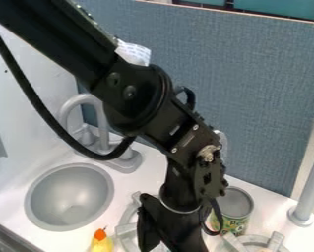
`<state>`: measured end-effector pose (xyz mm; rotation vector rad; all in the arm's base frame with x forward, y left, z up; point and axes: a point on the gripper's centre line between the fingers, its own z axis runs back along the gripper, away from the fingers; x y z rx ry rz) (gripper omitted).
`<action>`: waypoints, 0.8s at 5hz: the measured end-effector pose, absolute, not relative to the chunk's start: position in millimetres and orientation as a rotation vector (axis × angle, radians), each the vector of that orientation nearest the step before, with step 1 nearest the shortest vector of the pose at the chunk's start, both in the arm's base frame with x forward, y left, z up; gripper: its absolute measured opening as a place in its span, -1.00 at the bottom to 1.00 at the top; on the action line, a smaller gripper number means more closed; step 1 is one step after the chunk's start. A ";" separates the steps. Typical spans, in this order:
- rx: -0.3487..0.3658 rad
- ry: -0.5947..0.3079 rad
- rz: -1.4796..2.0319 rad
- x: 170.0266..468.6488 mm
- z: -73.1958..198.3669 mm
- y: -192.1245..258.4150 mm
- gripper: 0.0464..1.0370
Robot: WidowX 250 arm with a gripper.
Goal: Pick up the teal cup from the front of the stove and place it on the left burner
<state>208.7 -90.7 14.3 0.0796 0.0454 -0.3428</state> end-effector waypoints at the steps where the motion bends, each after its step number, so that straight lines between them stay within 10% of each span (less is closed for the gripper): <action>1: 0.087 0.071 -0.344 206.7 8.3 -89.7 0.93; 4: 0.055 0.146 -0.530 216.5 -56.7 -125.7 0.93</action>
